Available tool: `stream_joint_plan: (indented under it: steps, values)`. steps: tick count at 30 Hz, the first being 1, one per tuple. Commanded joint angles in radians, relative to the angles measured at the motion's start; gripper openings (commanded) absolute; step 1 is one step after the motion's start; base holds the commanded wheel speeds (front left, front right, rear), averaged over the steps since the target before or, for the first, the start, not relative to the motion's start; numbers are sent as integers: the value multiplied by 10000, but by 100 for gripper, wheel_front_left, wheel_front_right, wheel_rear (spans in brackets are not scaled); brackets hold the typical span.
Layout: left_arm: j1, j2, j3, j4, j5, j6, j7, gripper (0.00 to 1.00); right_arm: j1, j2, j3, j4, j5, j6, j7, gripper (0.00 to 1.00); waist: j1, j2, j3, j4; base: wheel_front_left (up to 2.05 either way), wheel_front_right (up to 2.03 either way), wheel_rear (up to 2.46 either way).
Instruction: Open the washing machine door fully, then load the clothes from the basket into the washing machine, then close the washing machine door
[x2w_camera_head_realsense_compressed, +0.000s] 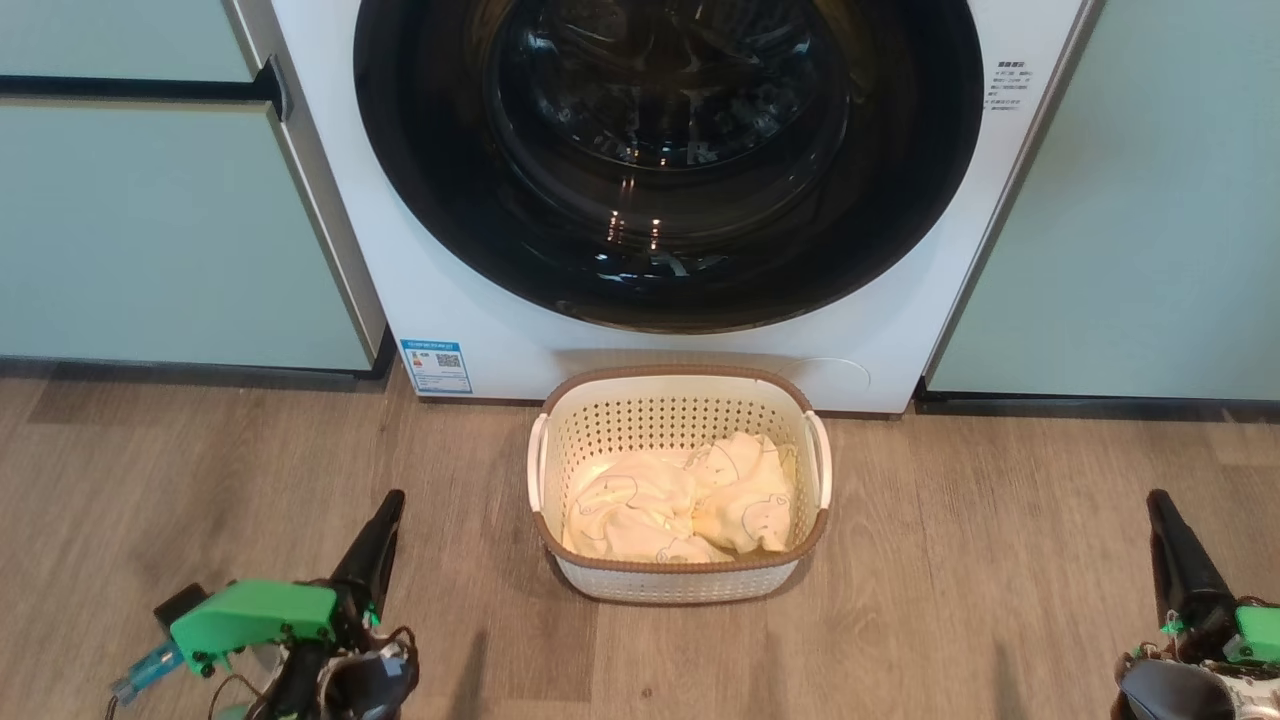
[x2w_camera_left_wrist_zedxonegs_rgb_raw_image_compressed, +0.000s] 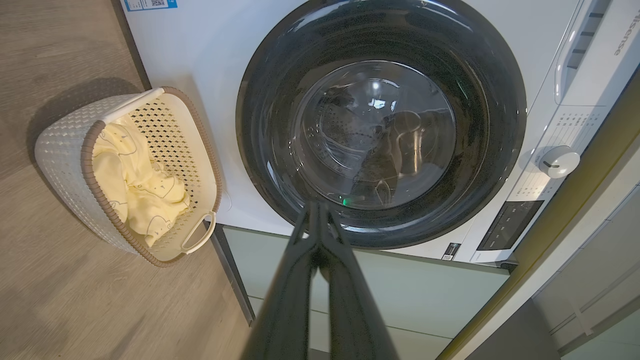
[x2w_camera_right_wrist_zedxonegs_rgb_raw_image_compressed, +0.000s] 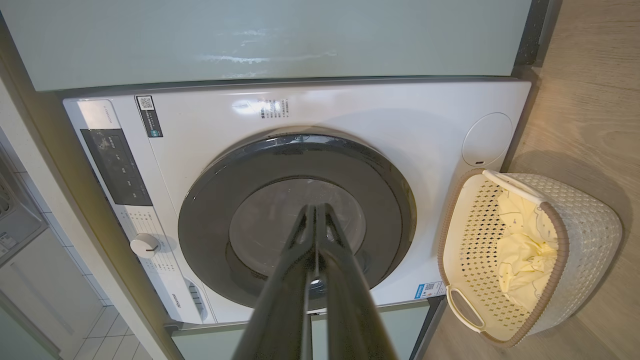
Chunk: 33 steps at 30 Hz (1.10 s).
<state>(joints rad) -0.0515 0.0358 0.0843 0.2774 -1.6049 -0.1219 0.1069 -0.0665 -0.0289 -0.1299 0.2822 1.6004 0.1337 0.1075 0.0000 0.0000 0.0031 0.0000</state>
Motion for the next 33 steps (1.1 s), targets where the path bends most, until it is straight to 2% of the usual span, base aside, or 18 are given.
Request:
stream_joint_plan:
  steps: [1,23,24,33]
  values:
    - [-564,144,292,-325,-40,-88,61,0,-414,-213,165,-374,85,-30,55,0,0,0,0,0,0,0,0]
    - [-564,144,292,-325,-40,-88,61,0,-414,-213,165,-374,85,-30,55,0,0,0,0,0,0,0,0]
    - [-2,0,1,-1,1,0,-1,100,-2,-1,0,-1,0,0,-1,100,0,0,0,0,0,0,0]
    - [15,-53,-5,221,42,11,-75,100,-21,21,31,285,-30,0,-54,100,0,0,8,7,0,0,0]
